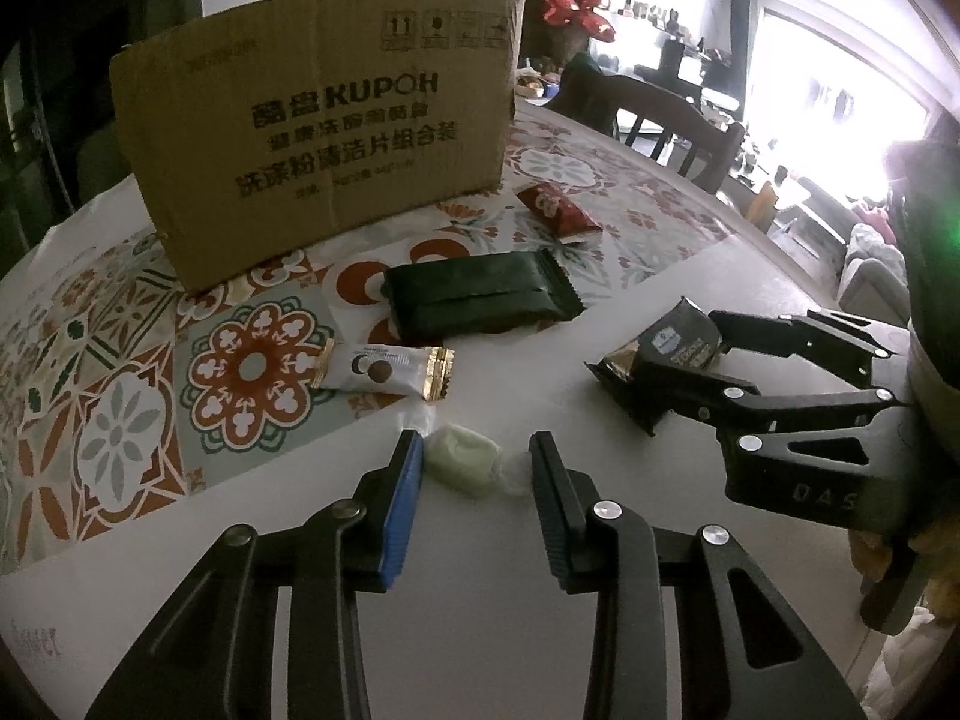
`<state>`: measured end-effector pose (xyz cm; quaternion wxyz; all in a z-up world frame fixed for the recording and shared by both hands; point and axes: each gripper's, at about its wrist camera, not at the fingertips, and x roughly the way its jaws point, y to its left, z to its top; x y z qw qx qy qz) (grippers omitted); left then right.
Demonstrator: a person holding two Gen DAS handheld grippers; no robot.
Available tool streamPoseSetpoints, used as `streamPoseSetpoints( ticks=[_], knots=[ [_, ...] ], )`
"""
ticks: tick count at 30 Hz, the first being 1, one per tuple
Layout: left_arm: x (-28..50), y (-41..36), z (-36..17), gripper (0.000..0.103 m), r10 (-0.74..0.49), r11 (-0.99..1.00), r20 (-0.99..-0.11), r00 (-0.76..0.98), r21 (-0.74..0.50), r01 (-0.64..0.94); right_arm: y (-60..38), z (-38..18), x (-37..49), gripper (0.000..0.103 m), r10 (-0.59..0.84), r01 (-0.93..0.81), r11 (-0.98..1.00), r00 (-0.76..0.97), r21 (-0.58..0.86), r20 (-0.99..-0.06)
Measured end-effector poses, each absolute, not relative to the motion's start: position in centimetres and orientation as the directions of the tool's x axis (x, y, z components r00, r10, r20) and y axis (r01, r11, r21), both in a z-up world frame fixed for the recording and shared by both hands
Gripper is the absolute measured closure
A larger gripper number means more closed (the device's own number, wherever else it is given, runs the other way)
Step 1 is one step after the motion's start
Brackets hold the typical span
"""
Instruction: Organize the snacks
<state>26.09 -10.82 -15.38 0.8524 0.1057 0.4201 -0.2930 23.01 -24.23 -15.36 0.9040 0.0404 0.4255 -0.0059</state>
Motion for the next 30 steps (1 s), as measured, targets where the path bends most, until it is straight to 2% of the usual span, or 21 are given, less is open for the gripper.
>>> streamPoseSetpoints(
  ticks=[15, 30],
  knots=[
    [24.4, -10.5, -12.6, 0.067, -0.421, 0.817, -0.74, 0.524, -0.058, 0.573, -24.6, -14.0, 21.5, 0.042, 0.042, 0.055, 0.993, 0.668, 0.105, -0.743],
    [22.9, -9.4, -6.0, 0.068, -0.393, 0.867, -0.664, 0.636, -0.036, 0.498, -24.2, -7.5, 19.6, 0.043, 0.038, 0.036, 0.993, 0.796, 0.109, -0.604]
  ],
)
